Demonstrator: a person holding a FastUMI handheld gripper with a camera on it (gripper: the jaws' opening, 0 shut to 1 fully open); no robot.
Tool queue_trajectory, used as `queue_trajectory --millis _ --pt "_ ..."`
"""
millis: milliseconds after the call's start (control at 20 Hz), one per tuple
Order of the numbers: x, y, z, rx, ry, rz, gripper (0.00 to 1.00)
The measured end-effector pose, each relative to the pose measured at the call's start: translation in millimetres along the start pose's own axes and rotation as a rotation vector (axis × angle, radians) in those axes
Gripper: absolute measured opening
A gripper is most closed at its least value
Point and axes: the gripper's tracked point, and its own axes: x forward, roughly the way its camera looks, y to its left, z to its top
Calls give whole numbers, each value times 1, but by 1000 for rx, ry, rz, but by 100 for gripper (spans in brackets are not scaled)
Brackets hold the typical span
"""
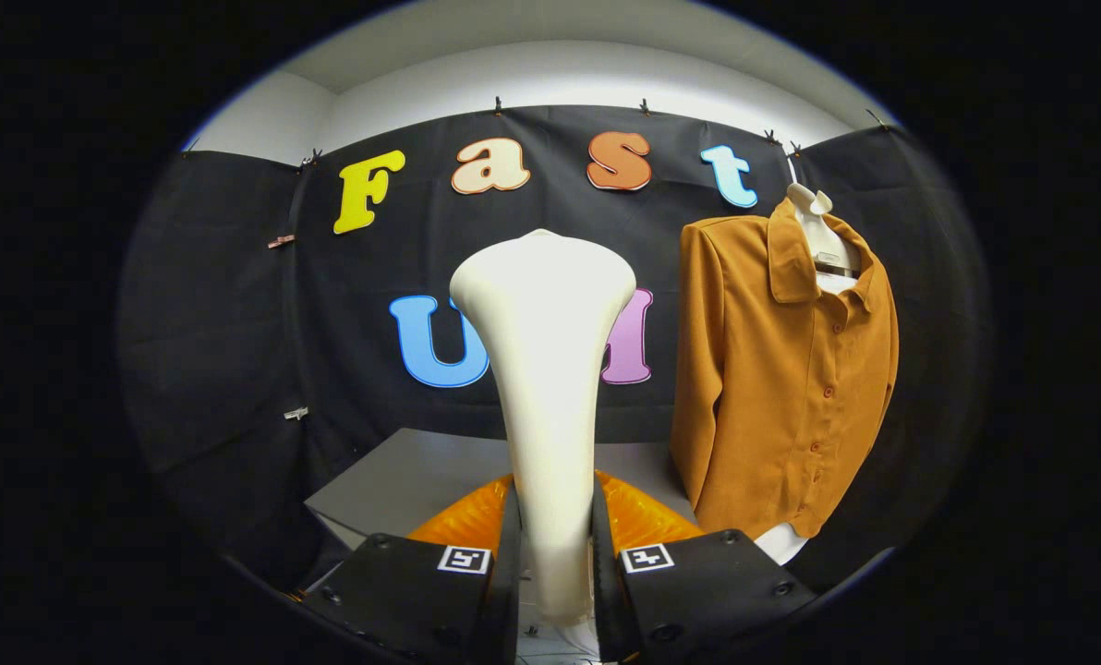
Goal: Iron the clothes twice with a garment steamer, once on the left side and once on the right side.
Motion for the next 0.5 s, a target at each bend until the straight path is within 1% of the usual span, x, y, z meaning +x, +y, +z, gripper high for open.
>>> queue_trajectory --millis 500 --pt "-9 -2 4 -9 -24 0 36"
